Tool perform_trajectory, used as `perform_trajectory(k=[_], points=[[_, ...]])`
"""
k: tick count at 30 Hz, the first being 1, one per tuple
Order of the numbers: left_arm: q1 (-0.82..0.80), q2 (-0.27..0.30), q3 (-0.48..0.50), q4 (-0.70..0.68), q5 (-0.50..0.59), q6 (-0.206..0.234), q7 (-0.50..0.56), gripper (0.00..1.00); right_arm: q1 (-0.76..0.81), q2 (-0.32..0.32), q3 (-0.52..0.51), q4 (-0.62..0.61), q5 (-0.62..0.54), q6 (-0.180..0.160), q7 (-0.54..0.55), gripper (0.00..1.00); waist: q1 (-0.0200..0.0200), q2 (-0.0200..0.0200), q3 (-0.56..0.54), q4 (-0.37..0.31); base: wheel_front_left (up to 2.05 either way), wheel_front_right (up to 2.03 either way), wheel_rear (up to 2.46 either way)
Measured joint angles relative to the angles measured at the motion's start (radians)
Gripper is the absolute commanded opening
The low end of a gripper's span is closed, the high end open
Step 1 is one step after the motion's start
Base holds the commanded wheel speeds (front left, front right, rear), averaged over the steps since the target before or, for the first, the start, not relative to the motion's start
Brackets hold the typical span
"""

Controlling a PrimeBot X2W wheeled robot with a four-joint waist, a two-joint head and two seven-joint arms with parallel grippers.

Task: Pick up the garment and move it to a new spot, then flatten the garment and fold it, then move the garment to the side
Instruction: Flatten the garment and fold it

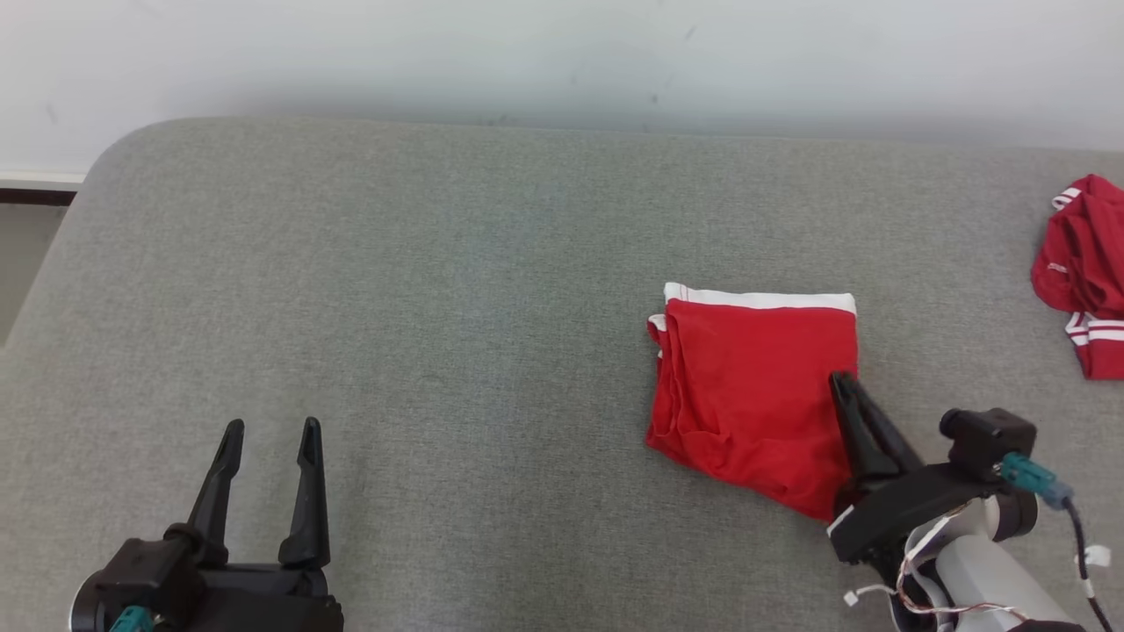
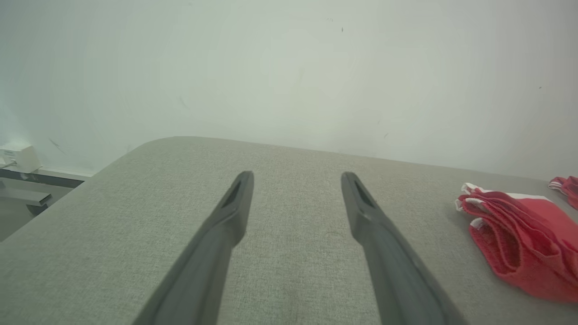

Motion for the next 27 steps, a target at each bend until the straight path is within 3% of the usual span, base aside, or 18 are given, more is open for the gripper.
perform_trajectory(k=[5,16,22,27], points=[[-0.005,0.0,-0.007,0.006,0.0,0.0,0.0,1.0,-0.019,0.02,-0.003,0.06,-0.074,0.0,-0.003,0.0,0.0001,0.0001,0.005,0.016,0.0,0.0,0.0],[-0.019,0.002,-0.023,0.024,0.0,0.0,0.0,1.0,-0.017,0.206,0.065,0.085,-0.194,0.0,-0.005,0.0,0.0,0.0,0.004,0.05,0.0,0.0,0.0],[-0.019,0.01,-0.026,0.03,-0.002,0.0,0.0,1.0,-0.02,0.228,0.075,0.044,-0.194,0.0,-0.006,0.0,0.0,0.0,0.003,0.036,0.0,0.0,0.0],[-0.019,0.026,-0.013,0.032,-0.002,0.0,0.0,1.0,-0.021,0.227,0.002,-0.062,-0.219,0.0,-0.007,0.0,0.0,0.0,-0.004,0.0,0.0,0.0,0.0]])
